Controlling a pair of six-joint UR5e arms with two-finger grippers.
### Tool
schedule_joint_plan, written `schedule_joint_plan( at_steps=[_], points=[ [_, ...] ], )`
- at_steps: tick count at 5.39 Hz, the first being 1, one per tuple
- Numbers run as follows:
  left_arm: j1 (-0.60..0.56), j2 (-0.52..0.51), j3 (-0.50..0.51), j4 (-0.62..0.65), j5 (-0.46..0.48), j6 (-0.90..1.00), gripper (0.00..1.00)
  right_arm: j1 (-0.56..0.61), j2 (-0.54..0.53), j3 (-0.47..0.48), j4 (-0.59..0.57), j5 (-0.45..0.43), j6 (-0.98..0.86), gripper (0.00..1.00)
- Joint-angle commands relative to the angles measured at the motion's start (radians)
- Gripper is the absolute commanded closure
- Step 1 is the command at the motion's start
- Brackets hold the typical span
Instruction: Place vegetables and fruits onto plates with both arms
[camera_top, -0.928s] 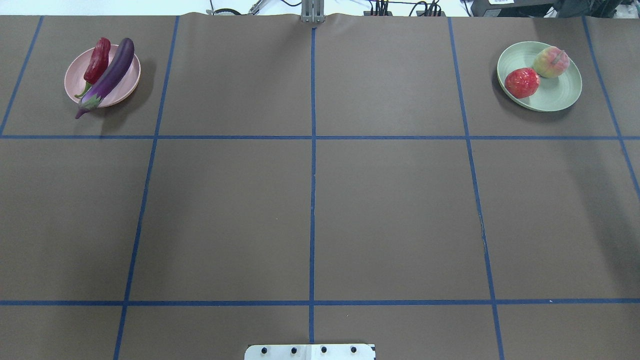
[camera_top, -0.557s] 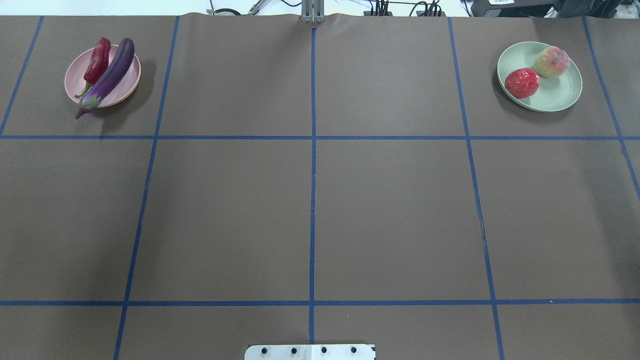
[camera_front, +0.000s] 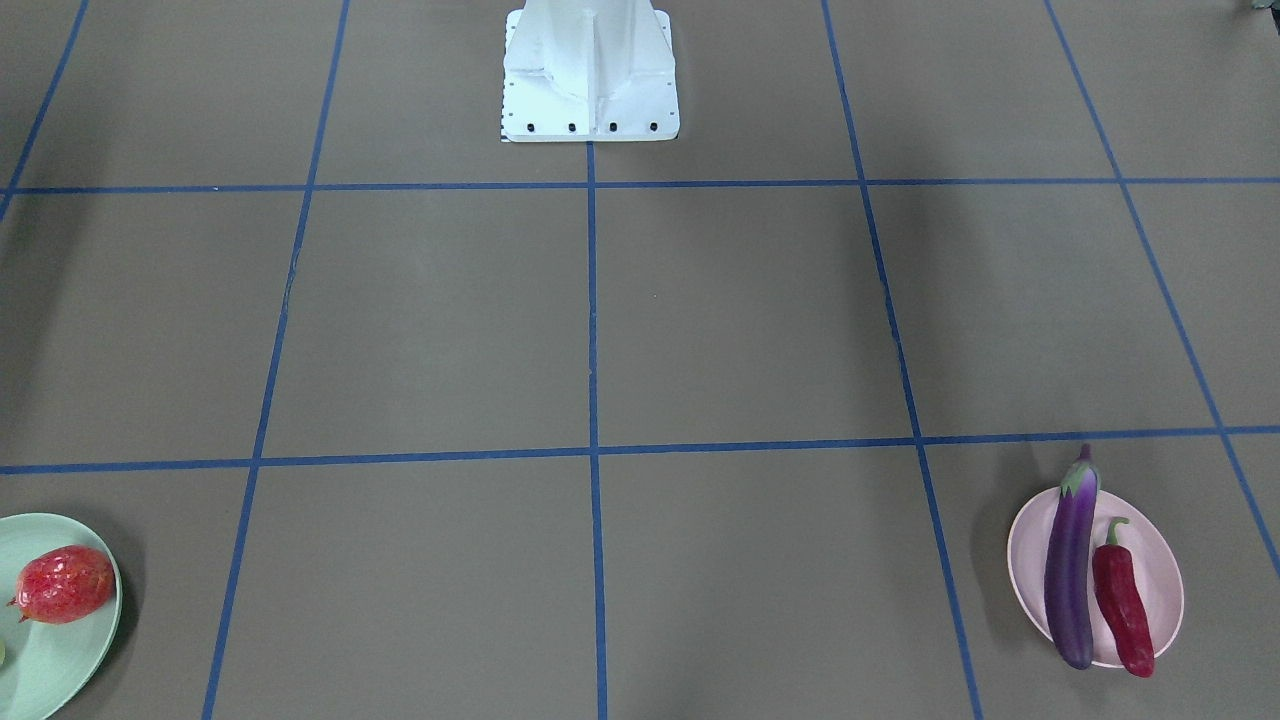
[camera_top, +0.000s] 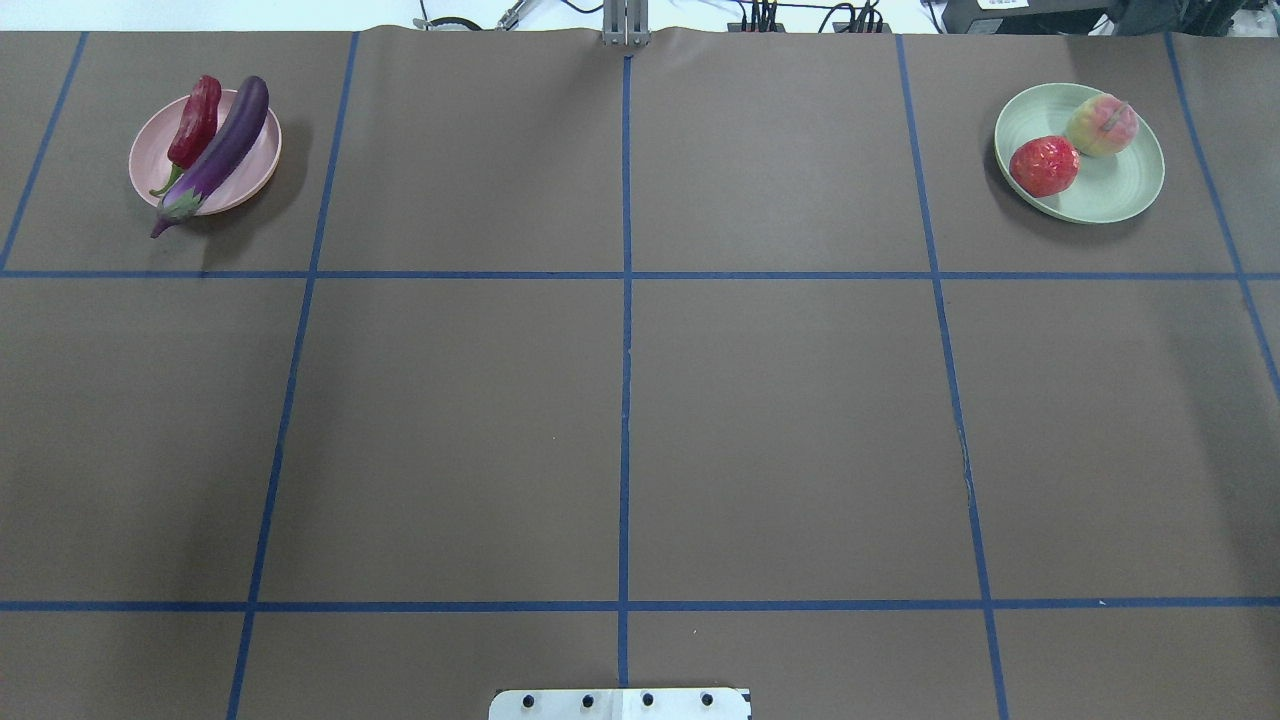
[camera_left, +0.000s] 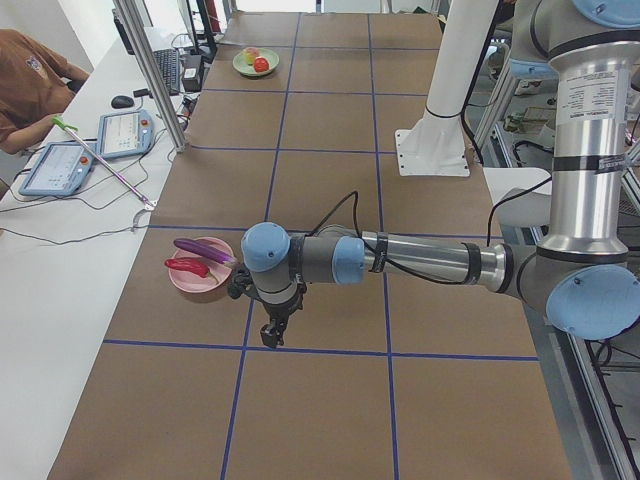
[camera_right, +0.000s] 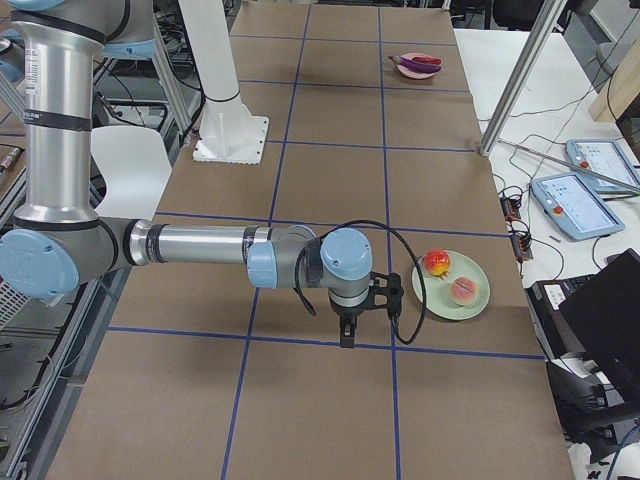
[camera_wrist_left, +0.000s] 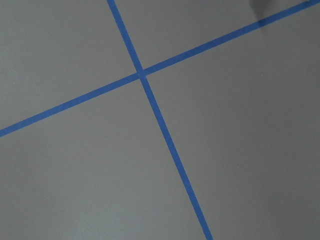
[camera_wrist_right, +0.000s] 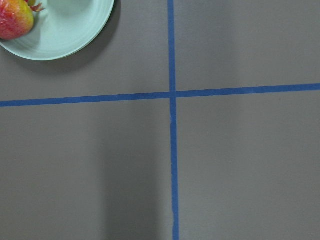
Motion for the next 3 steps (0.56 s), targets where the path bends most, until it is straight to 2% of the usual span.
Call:
schedule_joint_plan(
  at_steps=[1, 3],
  points=[
    [0.000, -0.003, 0.002, 0.000, 0.002, -0.003, 0.00, -0.010, -0.005, 0.007, -0.002, -0.023, 0.000, 0.00],
    [0.000, -0.001, 0.004, 0.000, 0.002, -0.003, 0.00, -0.028, -0.013, 0.001, -0.004, 0.001, 0.001, 0.00]
  ],
)
